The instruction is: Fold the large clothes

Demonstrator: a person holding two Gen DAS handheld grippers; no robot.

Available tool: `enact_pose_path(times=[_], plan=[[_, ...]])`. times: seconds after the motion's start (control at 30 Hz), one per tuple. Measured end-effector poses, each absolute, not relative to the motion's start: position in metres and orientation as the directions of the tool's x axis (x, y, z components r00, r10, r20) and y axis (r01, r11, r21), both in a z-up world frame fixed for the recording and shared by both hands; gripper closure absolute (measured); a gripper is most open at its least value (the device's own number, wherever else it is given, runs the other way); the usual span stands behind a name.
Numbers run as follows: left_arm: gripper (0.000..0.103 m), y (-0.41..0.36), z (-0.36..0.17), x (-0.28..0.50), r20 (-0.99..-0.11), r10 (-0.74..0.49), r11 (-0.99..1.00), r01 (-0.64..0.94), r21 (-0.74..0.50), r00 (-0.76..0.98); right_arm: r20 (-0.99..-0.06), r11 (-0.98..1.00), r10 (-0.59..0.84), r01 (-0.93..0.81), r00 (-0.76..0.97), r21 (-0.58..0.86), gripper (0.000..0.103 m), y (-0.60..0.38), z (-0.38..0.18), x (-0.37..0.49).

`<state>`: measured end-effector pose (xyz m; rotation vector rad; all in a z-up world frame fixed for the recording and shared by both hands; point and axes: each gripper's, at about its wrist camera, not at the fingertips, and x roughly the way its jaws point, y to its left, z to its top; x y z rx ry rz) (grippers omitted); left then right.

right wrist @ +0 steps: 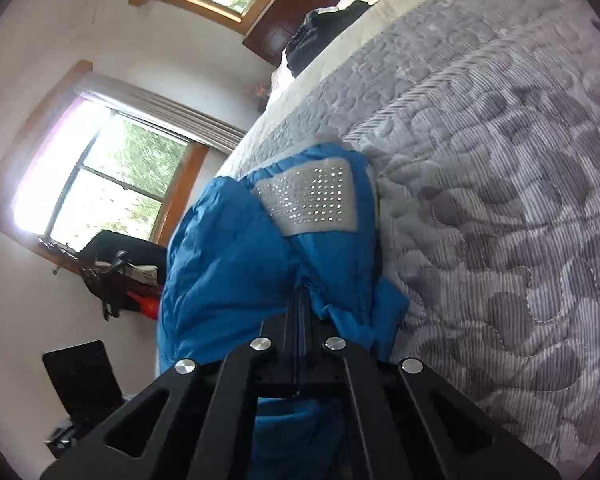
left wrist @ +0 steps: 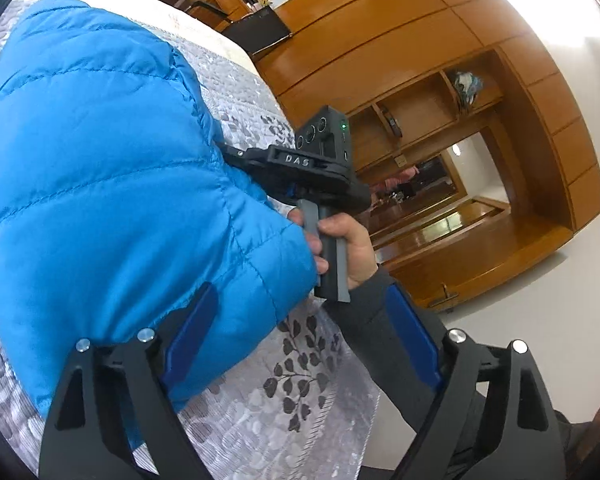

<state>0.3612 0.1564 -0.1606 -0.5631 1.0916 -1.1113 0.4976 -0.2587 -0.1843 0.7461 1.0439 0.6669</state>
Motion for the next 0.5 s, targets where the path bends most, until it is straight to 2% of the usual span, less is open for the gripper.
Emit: enact_pose_path(times=[0.07, 0.13, 0.2, 0.23, 0.27, 0.33, 0.37, 0.43, 0.5], plan=[[0.016, 0.16, -0.154, 0.362, -0.413, -0.91, 0.393, 0.398, -0.829, 0.038, -0.519, 0.589, 0.777, -0.122, 0.355, 0.799, 0.103, -0.263, -0.179, 0.501], [0.009, 0.174, -0.144, 0.36, -0.399, -0.914, 0.393, 0.385, -0.835, 0.067, -0.549, 0.622, 0.743, -0.092, 0.384, 0.778, 0.103, -0.277, -0.167, 0.511], [0.007, 0.196, -0.131, 0.351, -0.382, -0.918, 0.392, 0.388, -0.834, 0.104, -0.579, 0.647, 0.7, -0.029, 0.417, 0.762, 0.088, -0.302, -0.162, 0.512], [0.004, 0.204, -0.128, 0.347, -0.383, -0.916, 0.397, 0.387, -0.832, 0.116, -0.584, 0.647, 0.692, -0.005, 0.424, 0.763, 0.068, -0.313, -0.159, 0.509], [0.003, 0.218, -0.126, 0.342, -0.388, -0.912, 0.409, 0.384, -0.828, 0.134, -0.572, 0.628, 0.697, 0.015, 0.432, 0.778, 0.04, -0.324, -0.157, 0.507], [0.003, 0.241, -0.129, 0.334, -0.418, -0.894, 0.448, 0.361, -0.818, 0.161, -0.532, 0.578, 0.723, 0.037, 0.44, 0.816, 0.01, -0.338, -0.156, 0.505], [0.003, 0.248, -0.133, 0.334, -0.431, -0.886, 0.463, 0.344, -0.817, 0.169, -0.503, 0.539, 0.749, 0.044, 0.433, 0.841, 0.006, -0.344, -0.157, 0.503], [0.003, 0.266, -0.146, 0.332, -0.454, -0.873, 0.488, 0.303, -0.818, 0.179, -0.444, 0.464, 0.806, 0.048, 0.392, 0.885, 0.003, -0.347, -0.162, 0.502], [0.003, 0.278, -0.157, 0.333, -0.463, -0.866, 0.5, 0.274, -0.822, 0.191, -0.434, 0.448, 0.831, 0.041, 0.348, 0.893, 0.003, -0.343, -0.162, 0.501]])
